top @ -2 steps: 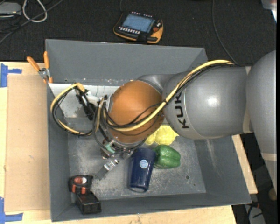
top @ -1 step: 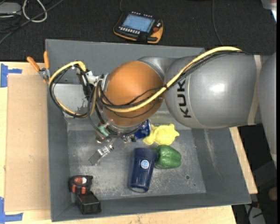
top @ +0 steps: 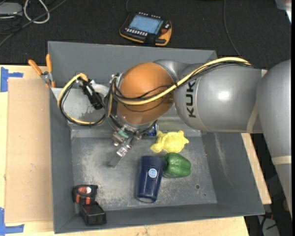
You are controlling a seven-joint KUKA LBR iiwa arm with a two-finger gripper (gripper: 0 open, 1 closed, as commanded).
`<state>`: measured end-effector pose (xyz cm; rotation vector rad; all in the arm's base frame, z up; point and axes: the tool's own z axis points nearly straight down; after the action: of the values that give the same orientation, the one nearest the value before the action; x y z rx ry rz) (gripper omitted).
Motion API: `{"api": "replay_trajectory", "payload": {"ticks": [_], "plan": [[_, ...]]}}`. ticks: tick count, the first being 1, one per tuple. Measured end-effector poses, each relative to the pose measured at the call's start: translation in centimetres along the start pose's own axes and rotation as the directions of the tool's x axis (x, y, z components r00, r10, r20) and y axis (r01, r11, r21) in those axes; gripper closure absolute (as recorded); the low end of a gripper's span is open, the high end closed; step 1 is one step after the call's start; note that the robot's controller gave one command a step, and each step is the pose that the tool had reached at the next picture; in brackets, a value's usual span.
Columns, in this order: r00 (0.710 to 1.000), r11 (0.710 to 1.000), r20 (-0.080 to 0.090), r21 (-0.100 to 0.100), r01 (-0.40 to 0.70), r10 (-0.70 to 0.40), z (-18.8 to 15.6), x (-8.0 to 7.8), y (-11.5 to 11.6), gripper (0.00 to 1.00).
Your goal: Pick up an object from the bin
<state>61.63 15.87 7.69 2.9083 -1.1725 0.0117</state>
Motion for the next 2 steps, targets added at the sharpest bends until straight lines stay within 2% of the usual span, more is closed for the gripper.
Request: {"api": "replay_trajectory", "payload": {"ticks": [1,2], "plan": [[0.993,0.993,0.000,0.022,-0.116,0.116,-3.18,2.42,3.22,1.00],[0.993,0.993,0.001,0.020,-0.119,0.119,-3.11,2.44,3.29,1.00]]}}
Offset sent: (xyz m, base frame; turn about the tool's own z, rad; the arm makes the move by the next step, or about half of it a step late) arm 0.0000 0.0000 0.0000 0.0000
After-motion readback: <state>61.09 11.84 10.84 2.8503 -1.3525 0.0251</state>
